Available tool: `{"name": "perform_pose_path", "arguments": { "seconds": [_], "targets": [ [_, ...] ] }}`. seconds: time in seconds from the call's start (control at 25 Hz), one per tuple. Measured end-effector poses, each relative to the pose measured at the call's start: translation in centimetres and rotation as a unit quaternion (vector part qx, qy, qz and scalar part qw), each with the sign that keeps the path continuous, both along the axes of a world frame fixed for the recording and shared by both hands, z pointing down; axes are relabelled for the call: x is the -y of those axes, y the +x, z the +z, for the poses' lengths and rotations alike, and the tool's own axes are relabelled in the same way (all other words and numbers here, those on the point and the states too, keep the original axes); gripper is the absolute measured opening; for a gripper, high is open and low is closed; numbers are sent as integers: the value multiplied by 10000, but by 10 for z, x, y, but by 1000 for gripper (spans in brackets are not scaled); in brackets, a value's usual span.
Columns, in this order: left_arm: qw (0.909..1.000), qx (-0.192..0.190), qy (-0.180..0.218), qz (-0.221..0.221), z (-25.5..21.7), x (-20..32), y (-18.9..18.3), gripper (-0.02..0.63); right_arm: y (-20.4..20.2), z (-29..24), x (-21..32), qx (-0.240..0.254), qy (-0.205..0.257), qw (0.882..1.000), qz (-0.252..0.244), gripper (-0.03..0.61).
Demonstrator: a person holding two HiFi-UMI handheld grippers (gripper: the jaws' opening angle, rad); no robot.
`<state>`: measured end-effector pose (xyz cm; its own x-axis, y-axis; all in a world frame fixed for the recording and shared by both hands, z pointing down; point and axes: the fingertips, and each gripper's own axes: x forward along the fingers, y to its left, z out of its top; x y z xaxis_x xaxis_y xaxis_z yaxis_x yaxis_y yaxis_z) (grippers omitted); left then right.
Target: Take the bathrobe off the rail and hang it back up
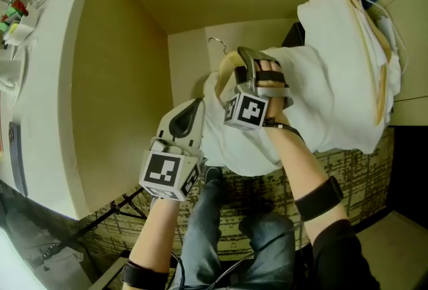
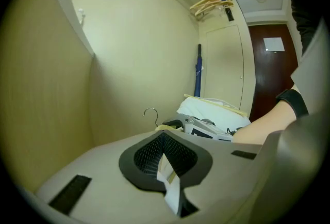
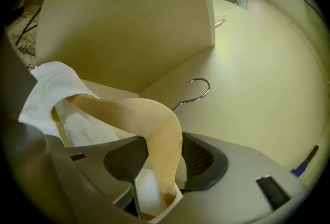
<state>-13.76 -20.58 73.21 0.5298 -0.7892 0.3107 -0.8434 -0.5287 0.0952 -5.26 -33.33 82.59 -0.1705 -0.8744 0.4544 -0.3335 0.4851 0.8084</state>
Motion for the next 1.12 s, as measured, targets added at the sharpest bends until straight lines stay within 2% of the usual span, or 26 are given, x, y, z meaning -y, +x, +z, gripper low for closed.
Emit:
{"name": "perform_pose_path", "arguments": {
  "seconds": [0.28, 0.44, 0.52, 0.64, 0.84, 1.0, 1.04, 1.12],
  "targets": [
    [9999, 40, -91, -14, 33, 13, -16, 1, -16, 51, 35, -378, -110, 9991, -182, 219],
    [9999, 50, -112, 28, 48, 21, -20, 1, -23, 74, 47, -380, -201, 9988, -212, 221],
    [9999, 58, -134, 74, 53, 23, -18, 1, -18, 89, 50, -383, -343, 9986, -127, 244],
    [9998, 101, -153, 105, 61, 21, -19, 1, -12, 108, 47, -382, -538, 9978, -33, 245],
    [9996, 55, -252, 58, 66, 20, -20, 1, -11, 99, 45, -295, -472, 9984, 33, 245],
    [9995, 61, -299, 56, 59, 18, -16, 1, -8, 77, 42, -29, -480, 9987, 162, 231],
    [9995, 67, -290, 58, 55, 17, -15, 1, -5, 69, 40, 72, -477, 9986, 231, 216],
    [9994, 96, -343, 51, 45, 13, -12, 1, 3, 51, 34, 292, -479, 9977, 383, 139]
  ]
}}
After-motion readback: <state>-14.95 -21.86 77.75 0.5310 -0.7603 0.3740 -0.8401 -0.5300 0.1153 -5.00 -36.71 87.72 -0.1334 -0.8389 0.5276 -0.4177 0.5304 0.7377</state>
